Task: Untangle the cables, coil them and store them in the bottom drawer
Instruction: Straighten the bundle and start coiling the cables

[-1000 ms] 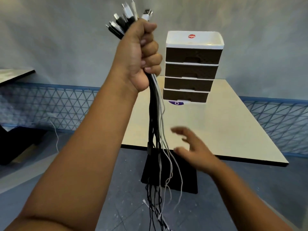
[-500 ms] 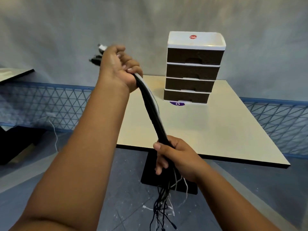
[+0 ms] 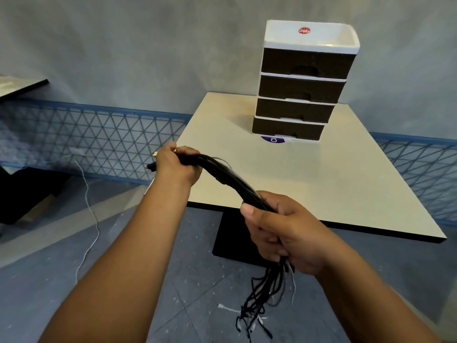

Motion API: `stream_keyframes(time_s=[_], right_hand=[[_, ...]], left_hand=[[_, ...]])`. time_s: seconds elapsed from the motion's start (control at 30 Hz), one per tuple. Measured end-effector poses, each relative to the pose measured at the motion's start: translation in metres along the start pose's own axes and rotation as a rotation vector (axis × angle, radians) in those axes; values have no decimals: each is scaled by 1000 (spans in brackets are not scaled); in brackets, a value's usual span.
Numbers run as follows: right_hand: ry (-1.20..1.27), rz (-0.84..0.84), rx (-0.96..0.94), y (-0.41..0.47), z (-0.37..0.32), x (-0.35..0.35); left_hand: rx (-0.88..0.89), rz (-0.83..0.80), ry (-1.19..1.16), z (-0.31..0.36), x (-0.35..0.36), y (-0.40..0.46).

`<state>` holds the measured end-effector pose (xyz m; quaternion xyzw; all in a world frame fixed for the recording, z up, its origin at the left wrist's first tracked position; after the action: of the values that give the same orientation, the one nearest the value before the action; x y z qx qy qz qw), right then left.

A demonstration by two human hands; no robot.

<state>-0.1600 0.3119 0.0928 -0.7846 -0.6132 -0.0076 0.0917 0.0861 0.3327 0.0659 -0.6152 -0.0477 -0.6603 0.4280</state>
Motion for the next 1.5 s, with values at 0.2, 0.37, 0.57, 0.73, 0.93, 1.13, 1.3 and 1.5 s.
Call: stream_keyframes(time_s=[0.2, 0.37, 0.57, 0.73, 0.93, 1.13, 1.3, 1.5], right_hand=[[48, 23, -56, 7, -29, 9], [-2, 90, -22, 17, -38, 15], [-43, 102, -23, 17, -40, 17], [-47, 73, -160, 15, -39, 14], [-174, 167, -231, 25, -27, -7], [-534, 431, -173, 49, 24, -27], [-630, 368, -32, 59, 65, -40], [-872, 204, 182, 57, 90, -60]], left_hand=[[-250, -539, 334, -33, -28, -42], [-413, -804, 778, -65, -12, -110], [-206, -784, 1022, -59, 16, -128], [-65, -860, 1137, -58, 35, -132], [60, -860, 978, -50, 76, -119], [-180, -680, 371, -19, 109, -82], [-137, -635, 324, -9, 126, -72], [-92, -617, 191, 6, 134, -68]])
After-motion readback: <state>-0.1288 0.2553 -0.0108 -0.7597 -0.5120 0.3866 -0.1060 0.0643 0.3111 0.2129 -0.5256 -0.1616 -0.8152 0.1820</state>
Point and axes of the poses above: each hand's wrist, its own y-axis towards the middle knuckle, its own x-axis out of the palm, z = x × y, the point moved 2 cm from there along y, towards the middle knuckle, and after that the axes turned 3 degrees about -z, right-handed, at the moved point
